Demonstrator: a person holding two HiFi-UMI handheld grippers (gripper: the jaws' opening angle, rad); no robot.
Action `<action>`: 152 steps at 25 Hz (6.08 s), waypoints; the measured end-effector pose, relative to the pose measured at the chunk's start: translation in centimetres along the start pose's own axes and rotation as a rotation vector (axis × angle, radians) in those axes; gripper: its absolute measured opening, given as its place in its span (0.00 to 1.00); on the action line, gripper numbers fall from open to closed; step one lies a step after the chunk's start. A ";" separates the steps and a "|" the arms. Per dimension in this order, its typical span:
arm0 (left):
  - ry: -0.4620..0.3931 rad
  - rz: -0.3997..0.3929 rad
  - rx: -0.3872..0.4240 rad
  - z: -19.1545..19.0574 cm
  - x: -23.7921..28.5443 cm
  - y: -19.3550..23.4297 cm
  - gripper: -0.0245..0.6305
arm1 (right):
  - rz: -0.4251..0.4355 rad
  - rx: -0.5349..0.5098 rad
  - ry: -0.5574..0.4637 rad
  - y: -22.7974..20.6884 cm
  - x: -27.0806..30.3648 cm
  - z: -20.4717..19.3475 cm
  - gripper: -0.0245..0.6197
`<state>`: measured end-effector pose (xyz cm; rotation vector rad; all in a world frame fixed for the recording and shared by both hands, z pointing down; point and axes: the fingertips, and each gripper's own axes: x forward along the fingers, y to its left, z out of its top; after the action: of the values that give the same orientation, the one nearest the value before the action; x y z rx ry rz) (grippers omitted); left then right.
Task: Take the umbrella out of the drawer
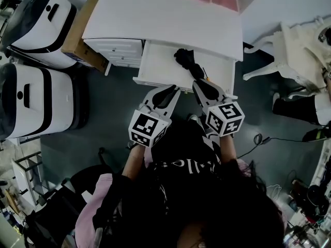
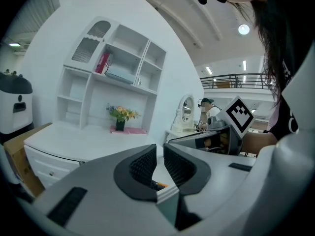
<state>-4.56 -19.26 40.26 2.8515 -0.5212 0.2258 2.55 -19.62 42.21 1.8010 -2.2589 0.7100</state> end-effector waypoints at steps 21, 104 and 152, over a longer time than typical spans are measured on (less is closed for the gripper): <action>0.076 0.195 -0.091 -0.4 8.3 7.8 0.11 | 0.033 -0.221 0.357 -14.9 11.7 -6.5 0.15; 0.077 0.234 -0.096 -2.4 -0.8 5.1 0.11 | 0.090 0.020 0.363 -5.1 3.6 -5.6 0.48; 0.043 0.208 -0.092 -6.5 -3.2 -24.6 0.11 | 0.087 0.159 0.291 -4.5 -25.4 -16.8 0.48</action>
<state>0.72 5.83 41.00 2.6967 -0.7979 0.2906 10.70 9.60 47.55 1.5484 -2.1483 1.1173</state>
